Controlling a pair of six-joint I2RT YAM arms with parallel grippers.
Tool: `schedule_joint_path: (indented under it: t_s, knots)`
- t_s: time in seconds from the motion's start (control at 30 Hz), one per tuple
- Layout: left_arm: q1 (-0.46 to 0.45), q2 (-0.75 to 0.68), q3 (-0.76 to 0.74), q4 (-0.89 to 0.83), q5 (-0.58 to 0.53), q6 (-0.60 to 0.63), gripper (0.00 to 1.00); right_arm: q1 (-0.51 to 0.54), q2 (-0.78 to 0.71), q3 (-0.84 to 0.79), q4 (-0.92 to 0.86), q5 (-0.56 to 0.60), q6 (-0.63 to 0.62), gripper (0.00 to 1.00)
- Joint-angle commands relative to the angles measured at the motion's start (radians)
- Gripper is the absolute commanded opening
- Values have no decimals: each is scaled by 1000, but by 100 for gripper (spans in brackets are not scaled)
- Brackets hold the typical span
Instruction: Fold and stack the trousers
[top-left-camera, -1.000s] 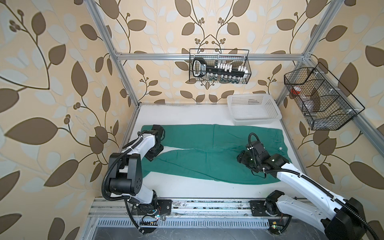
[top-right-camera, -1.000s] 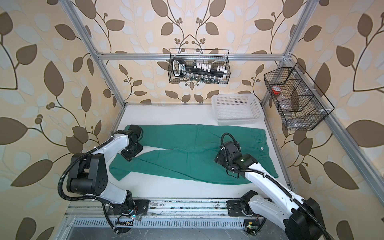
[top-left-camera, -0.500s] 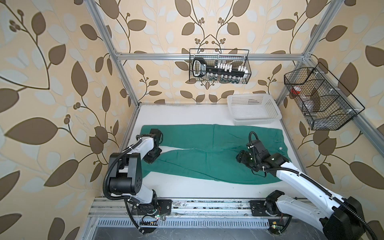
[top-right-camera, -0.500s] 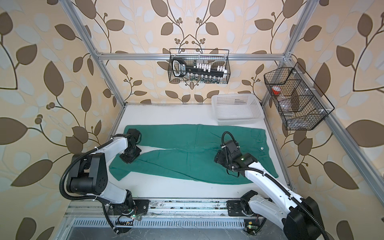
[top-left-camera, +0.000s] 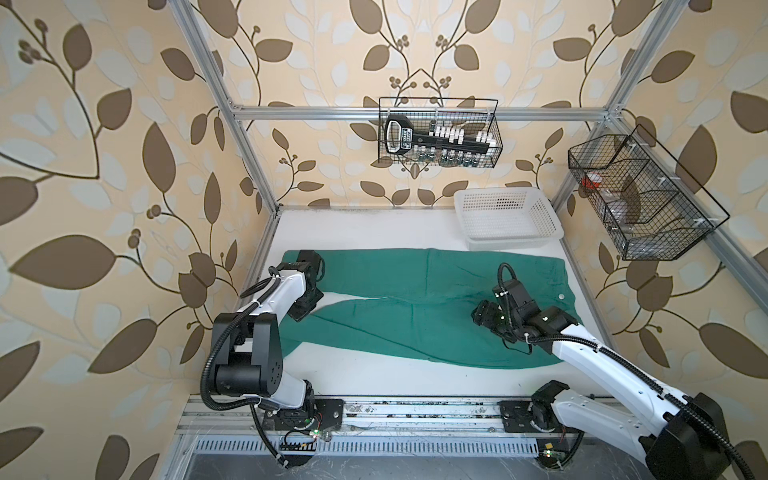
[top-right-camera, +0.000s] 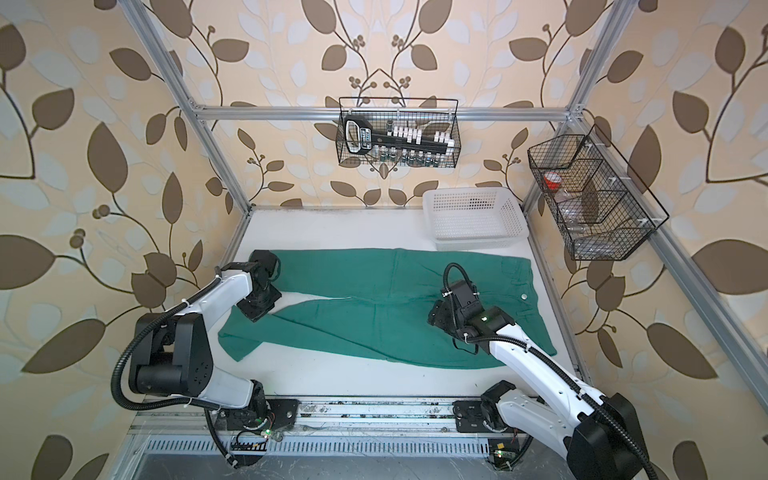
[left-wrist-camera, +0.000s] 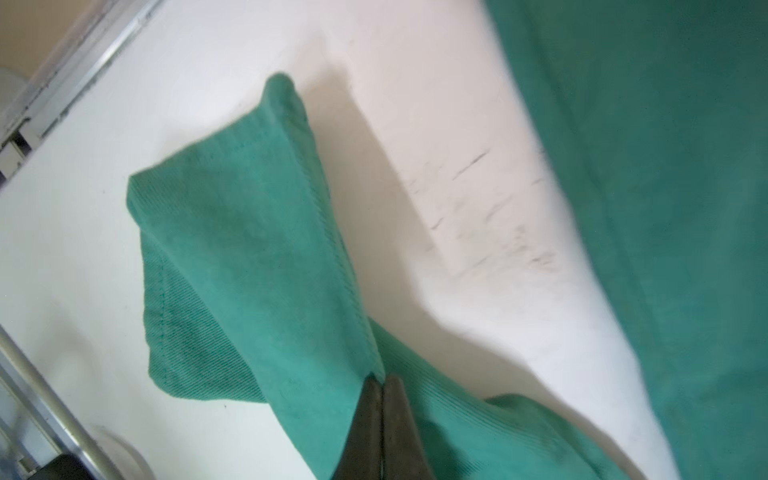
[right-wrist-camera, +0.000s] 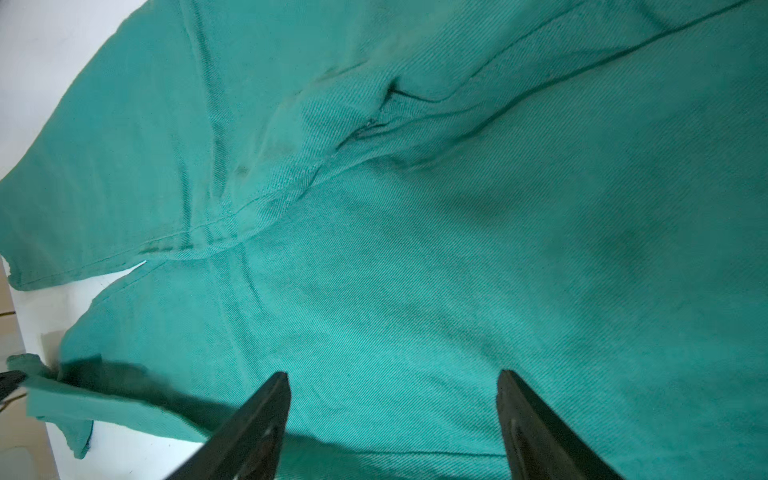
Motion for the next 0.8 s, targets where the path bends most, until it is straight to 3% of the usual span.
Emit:
schedule_joint_path:
  t_s: [0.0, 0.17, 0.37, 0.57, 0.77]
  knots:
    - [-27, -65, 121, -70, 17, 61, 0, -11, 1, -22, 17, -10, -4, 79]
    - [-168, -70, 237, -161, -33, 75, 0, -18, 6, -35, 33, -30, -2, 79]
    - [-175, -250, 66, -228, -129, 29, 0, -28, -2, -58, 38, -43, -9, 79]
    - [-122, -387, -180, -268, -190, -139, 0, -32, 0, -81, 55, -63, -12, 79]
    - [49, -401, -311, -207, -165, -228, 0, -33, -27, -108, 57, -70, -10, 79]
